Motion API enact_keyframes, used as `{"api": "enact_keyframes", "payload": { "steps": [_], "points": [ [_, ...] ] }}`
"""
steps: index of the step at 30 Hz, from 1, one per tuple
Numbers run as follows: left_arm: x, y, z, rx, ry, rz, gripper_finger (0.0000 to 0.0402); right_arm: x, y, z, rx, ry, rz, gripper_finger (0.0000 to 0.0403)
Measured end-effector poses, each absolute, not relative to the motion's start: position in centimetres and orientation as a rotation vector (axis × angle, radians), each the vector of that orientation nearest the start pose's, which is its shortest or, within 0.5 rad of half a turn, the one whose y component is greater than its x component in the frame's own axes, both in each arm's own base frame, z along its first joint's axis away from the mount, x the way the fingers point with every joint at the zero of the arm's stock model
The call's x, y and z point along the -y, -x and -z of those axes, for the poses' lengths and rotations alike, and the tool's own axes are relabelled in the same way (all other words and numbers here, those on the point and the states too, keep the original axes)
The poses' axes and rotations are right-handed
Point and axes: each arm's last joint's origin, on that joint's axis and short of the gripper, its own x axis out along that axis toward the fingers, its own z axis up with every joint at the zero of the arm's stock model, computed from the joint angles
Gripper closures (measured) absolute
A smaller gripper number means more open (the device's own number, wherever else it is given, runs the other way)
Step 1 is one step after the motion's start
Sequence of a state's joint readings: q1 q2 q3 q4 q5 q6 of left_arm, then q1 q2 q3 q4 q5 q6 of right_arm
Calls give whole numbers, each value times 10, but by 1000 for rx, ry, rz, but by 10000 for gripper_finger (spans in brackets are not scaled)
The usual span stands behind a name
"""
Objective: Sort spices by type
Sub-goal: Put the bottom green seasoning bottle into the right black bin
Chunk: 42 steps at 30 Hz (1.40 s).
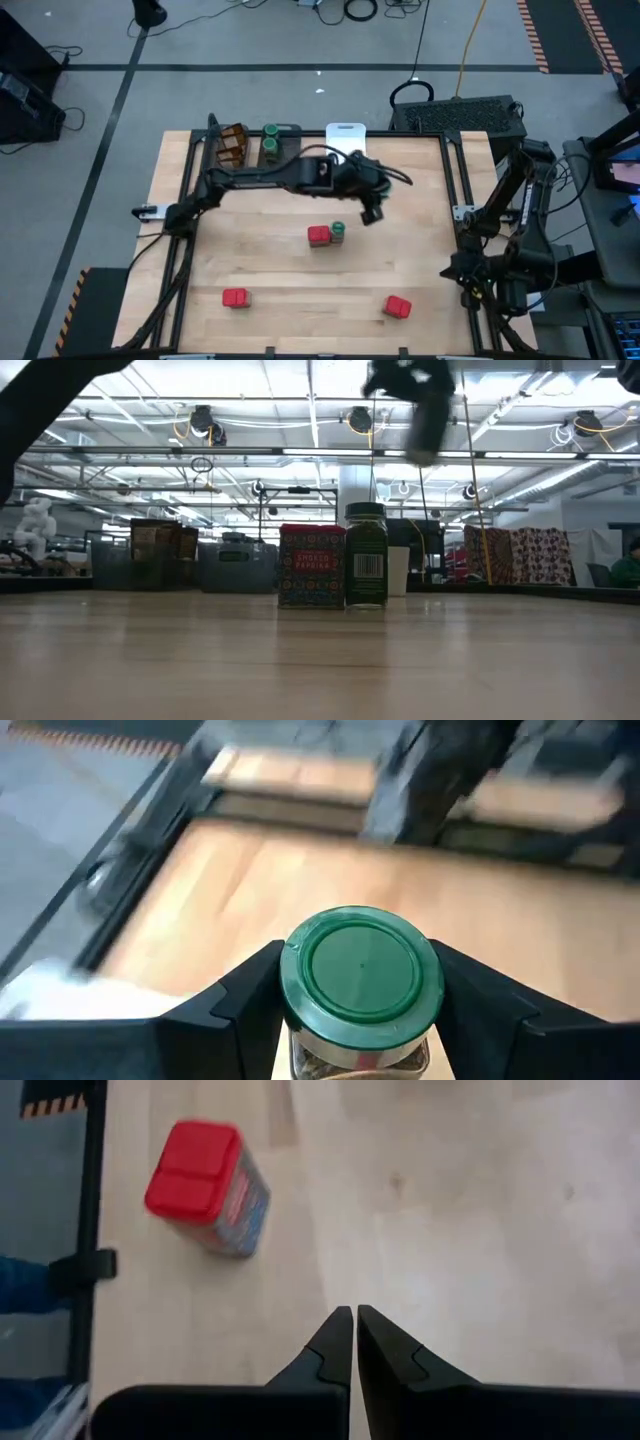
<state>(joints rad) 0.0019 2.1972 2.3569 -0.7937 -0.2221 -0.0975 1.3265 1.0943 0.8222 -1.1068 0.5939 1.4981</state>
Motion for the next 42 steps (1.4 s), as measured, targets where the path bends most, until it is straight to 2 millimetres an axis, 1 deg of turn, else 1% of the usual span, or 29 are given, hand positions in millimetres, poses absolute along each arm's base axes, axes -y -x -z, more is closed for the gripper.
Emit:
{"api": "enact_keyframes", "payload": {
  "steps": [4, 6, 8, 11, 13, 16, 20, 23, 26, 30, 32, 35, 37, 40, 42],
  "points": [
    [-24, -459, -370, -736, -6, -277, 190, -151, -57, -243, -881, -182, 132, 403],
    [-33, -447, -370, -807, -36, -267, 190, -147, -59, -245, -846, -178, 161, 403],
    [-45, -435, -373, -829, -51, -248, 190, -141, -61, -247, -813, -192, 197, 403],
    [-67, -404, -377, -873, -66, -226, 190, -133, -66, -251, -747, -239, 260, 403],
    [-82, -382, -375, -877, -71, -219, 190, -128, -69, -253, -689, -272, 302, 403],
    [-105, -349, -365, -833, -66, -208, 190, -120, -76, -257, -599, -313, 369, 403],
    [-136, -307, -350, -702, -98, -220, 190, -109, -86, -260, -536, -351, 458, 403],
    [-160, -286, -332, -633, -108, -225, 190, -103, -94, -261, -513, -416, 524, 403],
    [-186, -270, -315, -610, -56, -226, 190, -100, -103, -263, -482, -492, 565, 403],
    [-214, -259, -301, -598, 45, -335, 190, -101, -114, -265, -442, -563, 568, 403],
    [-222, -255, -295, -613, 97, -407, 190, -102, -120, -267, -428, -571, 557, 403],
    [-226, -261, -297, -567, 103, -483, 190, -102, -125, -269, -419, -559, 546, 403],
    [-228, -265, -293, -570, 124, -549, 190, -101, -128, -269, -419, -545, 546, 403],
    [-230, -271, -285, -561, 208, -671, 190, -100, -129, -269, -420, -539, 558, 403],
    [-230, -275, -283, -522, 276, -739, 190, -99, -130, -269, -421, -538, 562, 403]
  ]
}}
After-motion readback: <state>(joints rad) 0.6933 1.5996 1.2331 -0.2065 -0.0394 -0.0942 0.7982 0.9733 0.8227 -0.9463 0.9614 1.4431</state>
